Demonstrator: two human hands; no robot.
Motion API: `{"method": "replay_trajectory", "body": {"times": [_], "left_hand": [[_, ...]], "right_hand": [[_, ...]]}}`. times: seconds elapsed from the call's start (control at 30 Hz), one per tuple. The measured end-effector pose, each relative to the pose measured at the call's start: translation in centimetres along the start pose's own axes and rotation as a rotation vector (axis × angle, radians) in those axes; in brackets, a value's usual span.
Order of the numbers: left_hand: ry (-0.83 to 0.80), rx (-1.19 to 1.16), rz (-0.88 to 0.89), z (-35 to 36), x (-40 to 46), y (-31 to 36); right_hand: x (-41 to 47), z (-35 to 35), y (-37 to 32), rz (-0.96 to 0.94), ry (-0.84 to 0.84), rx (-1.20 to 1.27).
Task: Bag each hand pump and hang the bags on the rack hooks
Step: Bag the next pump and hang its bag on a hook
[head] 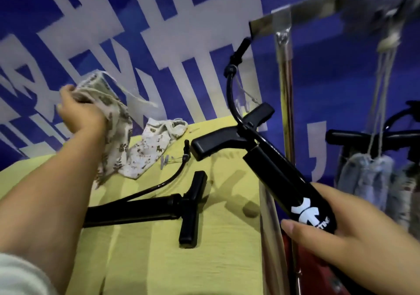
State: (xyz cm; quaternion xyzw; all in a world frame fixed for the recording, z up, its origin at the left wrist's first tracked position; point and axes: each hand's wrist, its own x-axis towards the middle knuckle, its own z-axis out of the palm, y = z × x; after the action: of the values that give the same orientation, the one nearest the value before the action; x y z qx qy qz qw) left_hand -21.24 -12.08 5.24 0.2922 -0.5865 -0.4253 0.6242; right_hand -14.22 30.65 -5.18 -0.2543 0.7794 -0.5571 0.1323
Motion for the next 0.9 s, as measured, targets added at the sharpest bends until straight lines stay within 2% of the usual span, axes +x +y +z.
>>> {"method": "replay_trajectory", "body": {"times": [0.07,0.1,0.13,0.17,0.2,0.33,0.47,0.53,0.6,0.7,0.8,0.9], "left_hand": [[0.068,-0.362,-0.088,-1.7,3.7,3.0],[0.105,-0.495,-0.028,-2.9,5.0,5.1],[-0.015,-0.687,-0.052,-3.8,4.7,7.6],[-0.087,-0.637,0.015,-4.6,3.7,9.6],[-0.173,-0.713,0.016,-5.3,1.9,12.2],[-0.465,-0.737,0.099,-8.8,-9.1,21.6],[-0.630,-0.743,0.228,-13.5,-19.3,27.7],[-0.775,-0.775,0.263,-15.0,-23.8,29.1],[-0.908,-0.862,0.173,-16.2,-27.6,29.7],[-0.949,-0.916,-0.024,-16.7,-32.9,29.0],[-0.959,-0.882,-0.251,-17.2,-37.7,26.8],[-0.994,-0.794,-0.439,-17.0,-40.4,24.4]], "right_hand": [[-1.1,0.2,0.4,0.028,-0.012,0.012],[-1.7,-0.2,0.0,0.011,0.010,0.024],[-2.2,-0.4,-0.6,0.022,0.035,0.066],[-2.8,-0.3,-1.3,0.031,0.063,0.130],[-3.7,-0.1,-2.1,0.018,0.100,0.199],[-6.1,0.7,-4.2,-0.046,0.217,0.375],[-9.2,0.2,-6.4,-0.110,0.337,0.539],[-10.6,-0.7,-7.2,-0.144,0.417,0.613],[-12.3,-2.0,-8.0,-0.171,0.474,0.704],[-15.0,-4.1,-9.1,-0.247,0.479,0.789],[-17.3,-5.9,-9.8,-0.334,0.529,0.725],[-18.8,-7.3,-9.3,-0.332,0.609,0.650]]}}
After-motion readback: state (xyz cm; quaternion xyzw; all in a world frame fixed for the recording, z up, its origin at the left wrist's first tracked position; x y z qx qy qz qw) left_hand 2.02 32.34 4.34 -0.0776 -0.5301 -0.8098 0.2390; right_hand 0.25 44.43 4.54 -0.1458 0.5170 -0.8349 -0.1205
